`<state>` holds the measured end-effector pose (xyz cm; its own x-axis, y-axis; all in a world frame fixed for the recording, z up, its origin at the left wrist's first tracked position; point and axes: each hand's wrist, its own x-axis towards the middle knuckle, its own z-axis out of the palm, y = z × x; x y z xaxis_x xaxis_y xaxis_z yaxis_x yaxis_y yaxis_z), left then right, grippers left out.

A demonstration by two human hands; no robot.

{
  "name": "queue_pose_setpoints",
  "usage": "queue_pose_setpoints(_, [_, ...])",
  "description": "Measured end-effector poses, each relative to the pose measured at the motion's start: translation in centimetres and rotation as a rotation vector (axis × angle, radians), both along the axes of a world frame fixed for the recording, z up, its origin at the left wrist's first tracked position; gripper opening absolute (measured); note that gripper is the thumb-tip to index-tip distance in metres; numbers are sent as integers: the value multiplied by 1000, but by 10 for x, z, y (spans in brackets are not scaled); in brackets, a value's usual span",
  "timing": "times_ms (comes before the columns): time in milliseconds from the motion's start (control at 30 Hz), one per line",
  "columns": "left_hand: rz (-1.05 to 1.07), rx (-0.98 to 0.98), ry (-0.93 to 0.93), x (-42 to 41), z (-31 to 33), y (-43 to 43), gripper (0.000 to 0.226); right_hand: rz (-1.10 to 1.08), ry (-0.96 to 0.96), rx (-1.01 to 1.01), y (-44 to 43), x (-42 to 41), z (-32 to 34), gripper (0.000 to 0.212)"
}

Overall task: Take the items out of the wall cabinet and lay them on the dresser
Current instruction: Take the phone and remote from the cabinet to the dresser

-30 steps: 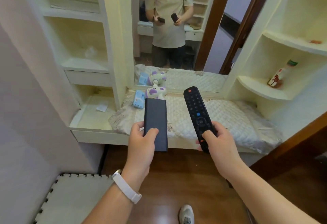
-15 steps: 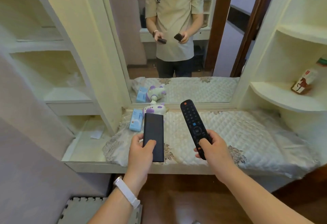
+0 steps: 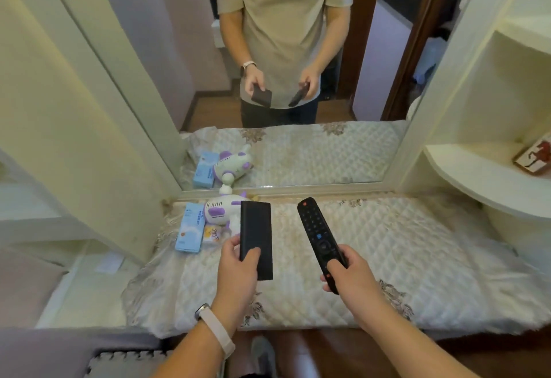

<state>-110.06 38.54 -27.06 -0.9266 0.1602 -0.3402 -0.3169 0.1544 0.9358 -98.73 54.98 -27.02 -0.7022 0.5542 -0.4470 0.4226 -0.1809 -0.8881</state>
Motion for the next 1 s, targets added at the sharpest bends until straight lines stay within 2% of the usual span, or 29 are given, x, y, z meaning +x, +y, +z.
queue_pose_setpoints(233, [-115,-41,-162,-54,-59,41,21,-89,-173,-95,11,-57,-45,16])
queue_pose_setpoints(367, [-171,-107,-241,-81,-91,58,22,-125,-280,-103,12,-90,-63,14])
queue_pose_setpoints(600, [-149,-149,-373,-123,-128,83,24,-139,-422,-43,22,-136,-89,14])
queue_pose_setpoints(700, [-146,-175,-368,-131,-137,87,25,-109,-436,-33,25,-149,-97,14])
queue_pose_setpoints(867, [-148,-251,-255,-131,-145,89,27,-7,-434,-38,28,-162,-112,14])
queue_pose_setpoints(1000, [-157,-365,-138,-128,-151,90,34,166,-464,78,38,-162,-123,11])
